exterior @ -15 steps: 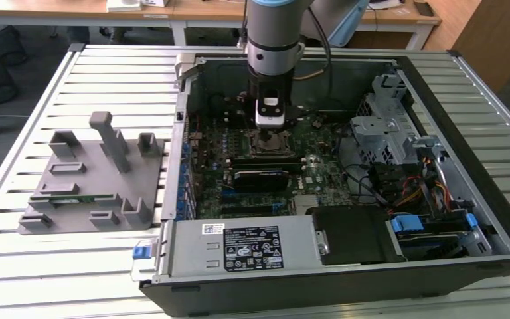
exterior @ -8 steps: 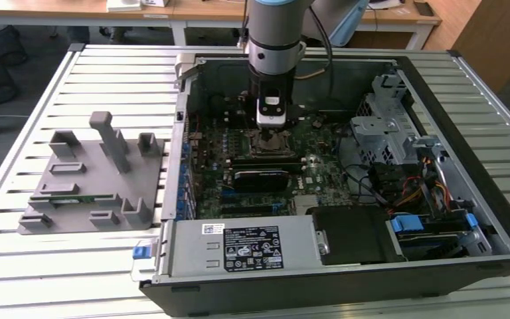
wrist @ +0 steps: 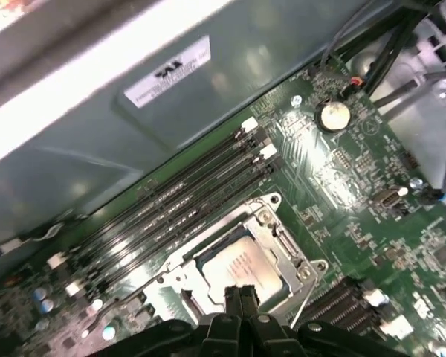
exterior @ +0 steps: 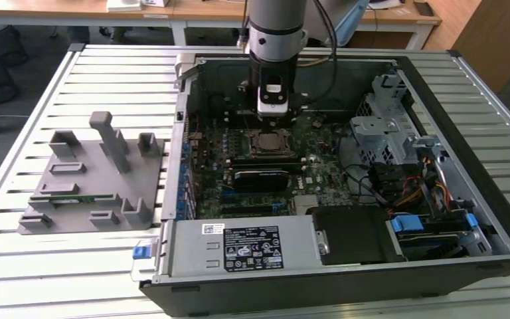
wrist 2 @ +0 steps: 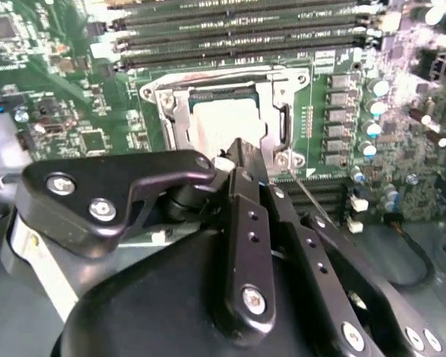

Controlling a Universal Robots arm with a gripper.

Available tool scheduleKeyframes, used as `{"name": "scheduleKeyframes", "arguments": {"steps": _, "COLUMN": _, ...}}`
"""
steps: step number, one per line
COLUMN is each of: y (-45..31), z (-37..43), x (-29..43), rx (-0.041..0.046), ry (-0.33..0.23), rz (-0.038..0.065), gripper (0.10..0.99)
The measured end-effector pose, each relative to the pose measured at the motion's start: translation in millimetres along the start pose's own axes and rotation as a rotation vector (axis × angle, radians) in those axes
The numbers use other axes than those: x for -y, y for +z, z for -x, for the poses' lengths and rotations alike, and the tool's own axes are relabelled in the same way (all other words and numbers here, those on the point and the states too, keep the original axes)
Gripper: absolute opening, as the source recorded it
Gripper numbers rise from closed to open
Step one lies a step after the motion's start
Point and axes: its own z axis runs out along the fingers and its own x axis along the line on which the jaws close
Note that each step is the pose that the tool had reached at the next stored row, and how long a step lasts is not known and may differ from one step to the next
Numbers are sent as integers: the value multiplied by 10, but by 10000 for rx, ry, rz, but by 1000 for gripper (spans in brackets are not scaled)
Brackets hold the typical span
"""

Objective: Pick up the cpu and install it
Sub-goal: 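Install the first cpu locking lever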

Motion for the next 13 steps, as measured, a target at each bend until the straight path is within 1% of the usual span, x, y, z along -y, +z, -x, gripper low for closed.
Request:
{"name": "scheduleKeyframes", "arguments": {"steps": 3, "y": -70, "z": 1, "x": -3, "rx": -1, "ry": -41, "rz": 2, "gripper": 106}}
{"name": "scheduleKeyframes", "arguments": {"steps": 5, "y": -82, "z": 0, "x": -2, "rx": -7, "ry": -226, "rz": 3, "gripper": 106}}
{"name": "scheduleKeyframes", "arguments": {"steps": 13, "y": -83, "z": -1, "x": -2, "rx": -60, "ry": -1639, "rz": 20, "gripper": 106}}
